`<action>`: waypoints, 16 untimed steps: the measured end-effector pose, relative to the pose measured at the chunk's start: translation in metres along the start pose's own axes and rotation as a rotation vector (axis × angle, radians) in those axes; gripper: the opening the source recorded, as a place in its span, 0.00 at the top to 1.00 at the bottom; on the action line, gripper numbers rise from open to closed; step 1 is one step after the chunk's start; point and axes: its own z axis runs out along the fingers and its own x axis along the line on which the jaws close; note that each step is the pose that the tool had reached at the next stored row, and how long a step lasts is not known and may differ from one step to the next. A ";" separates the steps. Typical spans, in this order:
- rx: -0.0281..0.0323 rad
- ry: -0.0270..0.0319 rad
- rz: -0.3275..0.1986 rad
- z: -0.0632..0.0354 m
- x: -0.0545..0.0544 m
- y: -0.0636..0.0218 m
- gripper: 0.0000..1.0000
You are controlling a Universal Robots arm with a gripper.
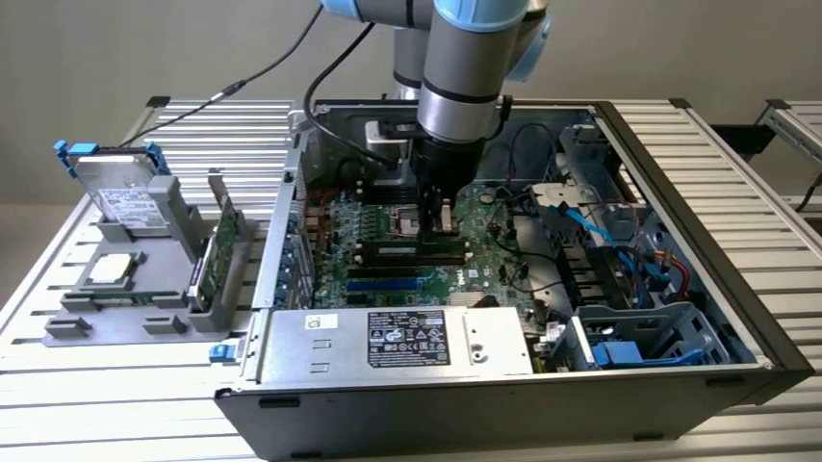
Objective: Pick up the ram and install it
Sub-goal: 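Insert the ram into the slot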
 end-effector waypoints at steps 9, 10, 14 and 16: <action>-0.0005 0.0119 -0.001 0.0010 -0.003 -0.0004 0.86; -0.0005 0.0121 -0.002 0.0010 -0.003 -0.0004 0.86; 0.0000 0.0136 -0.007 0.0012 -0.003 -0.0004 0.86; 0.0003 0.0143 -0.010 0.0014 -0.003 -0.0005 0.86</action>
